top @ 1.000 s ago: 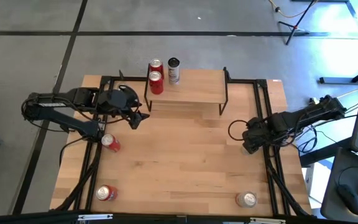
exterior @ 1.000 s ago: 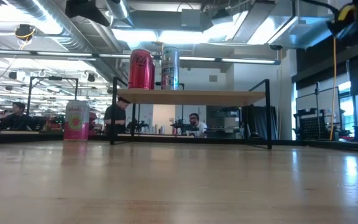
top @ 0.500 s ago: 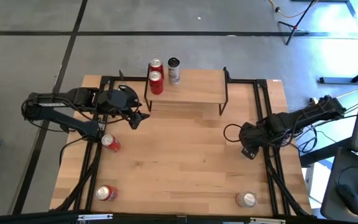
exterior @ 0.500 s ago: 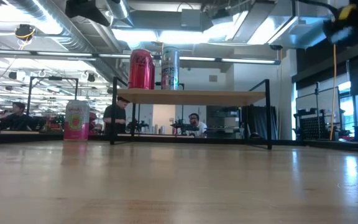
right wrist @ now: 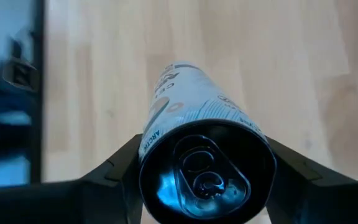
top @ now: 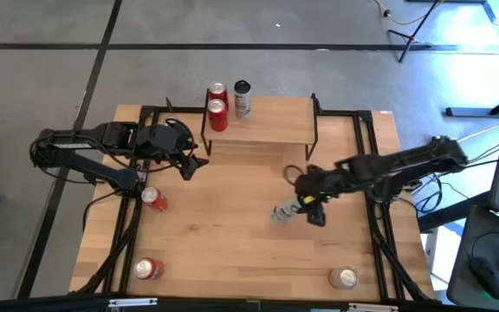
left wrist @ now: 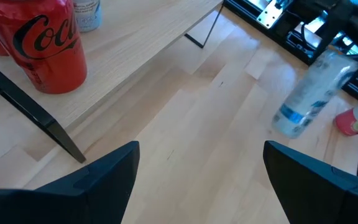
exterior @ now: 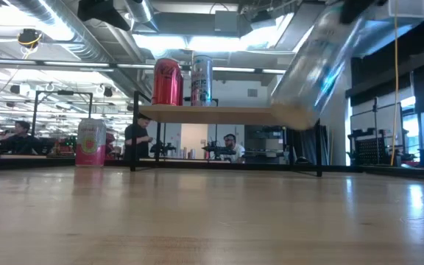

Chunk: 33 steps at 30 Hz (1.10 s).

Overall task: Place canned beverage on shelf
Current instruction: Put the white and blue soda can on the shelf aligned with the other white and blue soda can

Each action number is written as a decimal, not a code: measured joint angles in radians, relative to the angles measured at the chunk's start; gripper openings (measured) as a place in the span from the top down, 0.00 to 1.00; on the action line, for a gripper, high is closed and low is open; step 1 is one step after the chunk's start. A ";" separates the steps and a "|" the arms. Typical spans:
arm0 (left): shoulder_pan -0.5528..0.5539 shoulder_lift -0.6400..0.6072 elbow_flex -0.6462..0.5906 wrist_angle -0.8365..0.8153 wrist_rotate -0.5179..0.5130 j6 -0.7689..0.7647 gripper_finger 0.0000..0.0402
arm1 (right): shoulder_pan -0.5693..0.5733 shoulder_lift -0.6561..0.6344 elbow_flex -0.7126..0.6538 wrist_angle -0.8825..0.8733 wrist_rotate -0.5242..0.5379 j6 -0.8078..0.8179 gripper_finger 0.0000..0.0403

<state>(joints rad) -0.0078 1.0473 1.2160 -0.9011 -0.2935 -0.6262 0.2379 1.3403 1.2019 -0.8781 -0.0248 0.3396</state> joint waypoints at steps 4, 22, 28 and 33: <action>0.000 0.000 0.000 0.002 0.000 0.000 0.18 | -0.060 0.172 0.157 -0.165 -0.058 -0.181 0.46; -0.001 0.000 0.000 0.016 0.015 0.008 0.18 | -0.145 0.546 0.479 -0.408 -0.019 -0.464 0.46; -0.001 0.000 0.000 0.022 0.026 0.029 0.18 | -0.146 0.542 0.476 -0.408 0.000 -0.426 0.18; -0.001 0.000 0.000 0.035 0.026 0.034 0.18 | -0.147 0.436 0.478 -0.440 -0.074 -0.417 0.07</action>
<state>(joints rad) -0.0086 1.0470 1.2160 -0.8664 -0.2672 -0.5921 0.0910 1.7767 1.6800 -1.3177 -0.0988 -0.0771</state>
